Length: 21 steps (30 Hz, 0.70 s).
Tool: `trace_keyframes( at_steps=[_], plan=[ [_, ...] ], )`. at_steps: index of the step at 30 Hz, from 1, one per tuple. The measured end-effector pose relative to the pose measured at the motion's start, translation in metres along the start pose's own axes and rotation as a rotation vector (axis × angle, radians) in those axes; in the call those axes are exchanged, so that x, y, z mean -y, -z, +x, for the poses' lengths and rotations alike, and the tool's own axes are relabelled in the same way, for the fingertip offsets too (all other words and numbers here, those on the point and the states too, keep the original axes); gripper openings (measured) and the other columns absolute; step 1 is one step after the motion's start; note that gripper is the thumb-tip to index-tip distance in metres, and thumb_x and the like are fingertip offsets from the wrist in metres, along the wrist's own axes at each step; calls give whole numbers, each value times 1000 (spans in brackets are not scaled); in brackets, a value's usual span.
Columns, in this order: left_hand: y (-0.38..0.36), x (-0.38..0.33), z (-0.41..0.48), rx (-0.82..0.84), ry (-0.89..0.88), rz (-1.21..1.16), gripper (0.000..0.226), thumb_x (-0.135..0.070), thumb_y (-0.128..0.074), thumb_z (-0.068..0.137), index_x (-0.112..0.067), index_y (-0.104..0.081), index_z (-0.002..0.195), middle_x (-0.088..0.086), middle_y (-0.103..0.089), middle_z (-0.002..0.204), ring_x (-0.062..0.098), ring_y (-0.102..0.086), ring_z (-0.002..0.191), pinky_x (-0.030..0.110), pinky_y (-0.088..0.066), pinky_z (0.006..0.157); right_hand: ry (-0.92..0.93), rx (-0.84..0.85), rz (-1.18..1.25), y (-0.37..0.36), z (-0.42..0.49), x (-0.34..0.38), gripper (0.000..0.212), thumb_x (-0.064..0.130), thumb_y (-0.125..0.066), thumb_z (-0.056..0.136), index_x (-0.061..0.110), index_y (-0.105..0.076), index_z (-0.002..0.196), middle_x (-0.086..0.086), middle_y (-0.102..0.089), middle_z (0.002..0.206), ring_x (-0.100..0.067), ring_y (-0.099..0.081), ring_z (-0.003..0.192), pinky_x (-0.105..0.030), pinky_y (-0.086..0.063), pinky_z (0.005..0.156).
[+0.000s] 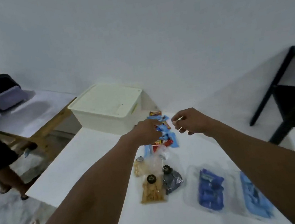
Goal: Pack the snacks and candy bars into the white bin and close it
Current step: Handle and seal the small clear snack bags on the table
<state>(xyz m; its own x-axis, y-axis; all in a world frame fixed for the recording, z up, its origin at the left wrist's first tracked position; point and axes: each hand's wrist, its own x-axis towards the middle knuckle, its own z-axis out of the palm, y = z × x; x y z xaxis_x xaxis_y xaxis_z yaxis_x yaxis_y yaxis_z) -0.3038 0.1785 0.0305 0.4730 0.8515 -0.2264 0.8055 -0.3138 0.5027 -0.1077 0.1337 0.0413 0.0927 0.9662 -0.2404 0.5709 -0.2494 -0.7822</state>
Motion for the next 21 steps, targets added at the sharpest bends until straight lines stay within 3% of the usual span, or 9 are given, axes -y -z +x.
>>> trace_keyframes(
  at_steps=[8, 12, 21],
  plan=[
    [-83, -16, 68, 277, -117, -93, 47, -38, -63, 90, -30, -54, 135, 1, -64, 127, 18, -59, 115, 23, -42, 91, -311, -161, 129, 5, -17, -97, 12, 22, -63, 89, 14, -70, 96, -8, -68, 80, -18, -58, 65, -27, -37, 56],
    [-117, -10, 82, 388, -156, -73, 48, -39, -62, 91, -31, -53, 137, 2, -62, 131, 19, -59, 119, 28, -44, 101, -444, -202, 182, -11, -25, -134, 11, 20, -63, 87, 15, -70, 94, -6, -67, 78, -17, -56, 61, -23, -35, 51],
    [-149, 5, 114, 461, -93, -88, 41, -36, -62, 91, -28, -57, 131, 1, -69, 120, 15, -63, 108, 23, -44, 93, -503, -190, 199, -31, -4, -167, 8, 24, -67, 88, 19, -71, 91, -3, -71, 81, -14, -63, 66, -20, -43, 50]
  ],
)
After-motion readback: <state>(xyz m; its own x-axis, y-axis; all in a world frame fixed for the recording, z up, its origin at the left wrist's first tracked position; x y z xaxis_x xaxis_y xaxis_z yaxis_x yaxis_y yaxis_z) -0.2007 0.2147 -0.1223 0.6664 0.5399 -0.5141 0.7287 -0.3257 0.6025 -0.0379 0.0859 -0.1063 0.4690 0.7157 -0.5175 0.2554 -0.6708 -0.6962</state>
